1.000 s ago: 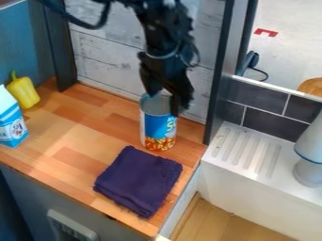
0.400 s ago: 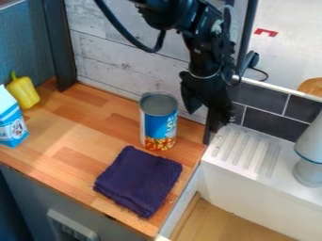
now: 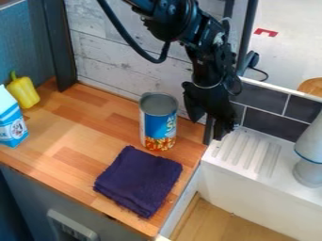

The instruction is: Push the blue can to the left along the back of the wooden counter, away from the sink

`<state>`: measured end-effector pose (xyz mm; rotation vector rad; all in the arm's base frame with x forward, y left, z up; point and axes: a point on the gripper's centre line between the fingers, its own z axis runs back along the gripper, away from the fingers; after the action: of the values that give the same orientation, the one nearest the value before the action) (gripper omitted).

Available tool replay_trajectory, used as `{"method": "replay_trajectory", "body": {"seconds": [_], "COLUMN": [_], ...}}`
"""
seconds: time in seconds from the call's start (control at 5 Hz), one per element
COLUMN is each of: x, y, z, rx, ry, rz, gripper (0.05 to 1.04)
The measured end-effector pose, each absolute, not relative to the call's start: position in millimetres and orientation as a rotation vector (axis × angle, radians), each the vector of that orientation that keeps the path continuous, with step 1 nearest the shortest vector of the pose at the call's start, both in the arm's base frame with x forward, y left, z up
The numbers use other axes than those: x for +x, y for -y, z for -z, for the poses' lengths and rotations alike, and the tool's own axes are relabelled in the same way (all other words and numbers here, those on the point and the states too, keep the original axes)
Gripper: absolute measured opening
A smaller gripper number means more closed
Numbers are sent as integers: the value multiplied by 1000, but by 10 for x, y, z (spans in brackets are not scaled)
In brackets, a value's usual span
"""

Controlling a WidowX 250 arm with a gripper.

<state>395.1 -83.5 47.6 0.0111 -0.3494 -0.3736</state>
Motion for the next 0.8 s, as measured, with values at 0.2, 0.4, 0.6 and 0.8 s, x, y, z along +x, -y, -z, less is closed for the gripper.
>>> {"method": "replay_trajectory", "body": {"seconds": [0.2,0.4,0.6,0.8], "x": [3874,3839,3830,3854], "y": [798,606,391,228], "z": [-391,-332,-297,-285], "rx": [13,28,41,47], "ry": [320,295,288,299], "rz": [363,317,261,222], "gripper": [1001,1001,1001,1001]}}
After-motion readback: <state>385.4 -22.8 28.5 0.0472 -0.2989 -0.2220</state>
